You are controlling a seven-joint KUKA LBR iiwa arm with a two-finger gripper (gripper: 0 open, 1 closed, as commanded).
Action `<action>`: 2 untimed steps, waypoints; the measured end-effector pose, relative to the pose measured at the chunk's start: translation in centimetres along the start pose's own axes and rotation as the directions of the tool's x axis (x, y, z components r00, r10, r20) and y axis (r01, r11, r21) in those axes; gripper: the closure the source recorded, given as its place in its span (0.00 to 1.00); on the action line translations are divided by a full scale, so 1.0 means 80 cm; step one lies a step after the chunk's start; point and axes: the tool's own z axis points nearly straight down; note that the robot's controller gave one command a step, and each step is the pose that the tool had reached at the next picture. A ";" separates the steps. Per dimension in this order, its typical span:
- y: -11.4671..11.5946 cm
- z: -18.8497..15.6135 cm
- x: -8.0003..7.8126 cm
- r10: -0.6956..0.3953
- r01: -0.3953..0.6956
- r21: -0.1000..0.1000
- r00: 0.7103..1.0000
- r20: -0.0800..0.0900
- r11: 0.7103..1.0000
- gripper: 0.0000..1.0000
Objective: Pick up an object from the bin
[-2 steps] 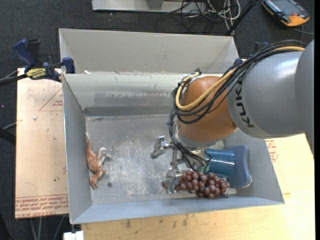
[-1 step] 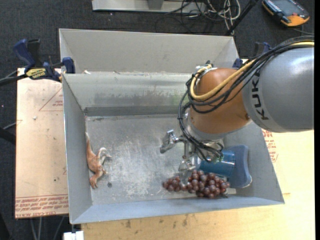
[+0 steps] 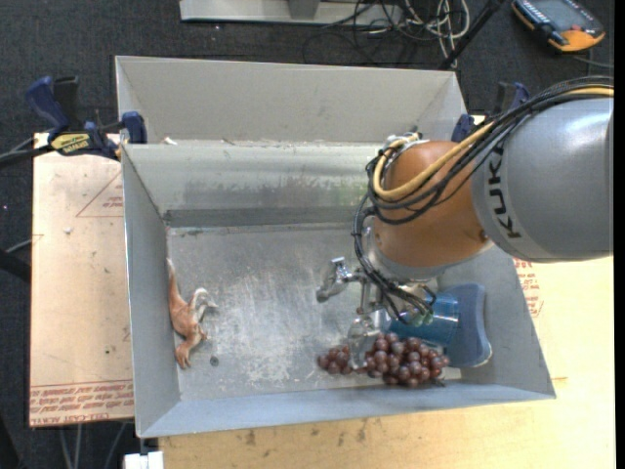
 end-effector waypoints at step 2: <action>-0.021 0.066 0.013 -0.345 0.345 0.001 0.939 0.007 0.939 1.00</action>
Offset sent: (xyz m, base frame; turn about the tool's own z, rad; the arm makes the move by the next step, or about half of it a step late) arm 0.0000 0.0000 0.0000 0.0000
